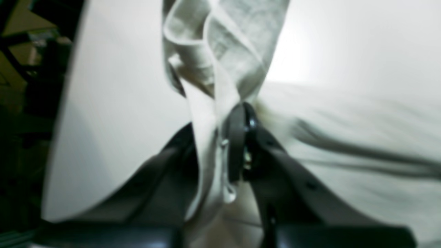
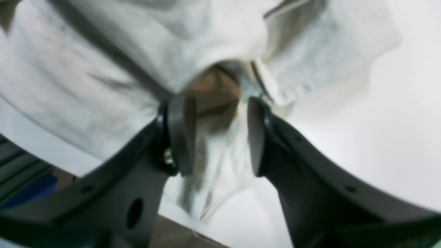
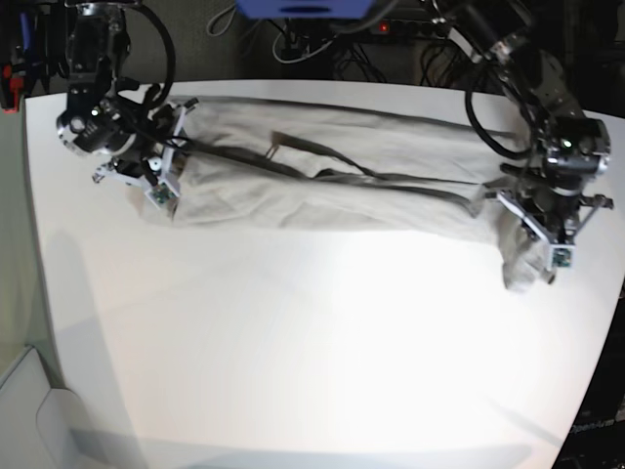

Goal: Layout the t-shirt on the table in an organized manner, then fold the t-shirt properly
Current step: 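Carry the left gripper's strip end toward the right gripper, folding it over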

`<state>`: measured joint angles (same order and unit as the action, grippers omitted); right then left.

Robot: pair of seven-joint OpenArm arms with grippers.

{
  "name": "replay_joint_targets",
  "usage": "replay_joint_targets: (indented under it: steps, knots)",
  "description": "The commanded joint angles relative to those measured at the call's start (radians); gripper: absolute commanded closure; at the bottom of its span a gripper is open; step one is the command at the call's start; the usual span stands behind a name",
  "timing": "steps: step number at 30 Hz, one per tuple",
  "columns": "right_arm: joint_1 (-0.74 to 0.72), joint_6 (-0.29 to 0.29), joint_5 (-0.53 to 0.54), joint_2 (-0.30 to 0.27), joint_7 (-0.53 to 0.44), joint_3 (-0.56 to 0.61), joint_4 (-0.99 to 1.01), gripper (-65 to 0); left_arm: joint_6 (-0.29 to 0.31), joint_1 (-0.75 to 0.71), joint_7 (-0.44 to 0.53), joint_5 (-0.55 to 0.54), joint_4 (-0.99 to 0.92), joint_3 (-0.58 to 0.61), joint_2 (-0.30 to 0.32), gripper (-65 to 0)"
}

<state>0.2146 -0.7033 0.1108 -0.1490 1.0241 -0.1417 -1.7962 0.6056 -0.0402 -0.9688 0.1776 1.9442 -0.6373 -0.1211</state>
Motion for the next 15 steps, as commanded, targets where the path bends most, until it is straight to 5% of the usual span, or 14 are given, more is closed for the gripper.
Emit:
replay_joint_targets:
  steps: [1,10,15]
  knots:
    - [-0.014,0.005,0.010,-0.007,-0.015,-0.002,-0.015,-25.8,-0.002,0.001,0.024,-0.008,0.033,0.044,-0.022,-0.2]
    - [-0.034,0.005,0.010,-0.007,-0.008,0.000,-0.015,-25.8,-0.005,-0.186,0.024,0.099,0.036,0.399,-0.036,-0.1]
    - [-0.036,0.005,0.010,-0.007,-0.008,0.000,-0.015,-25.8,-0.126,-0.223,0.046,0.092,0.034,0.495,-0.036,-0.1]
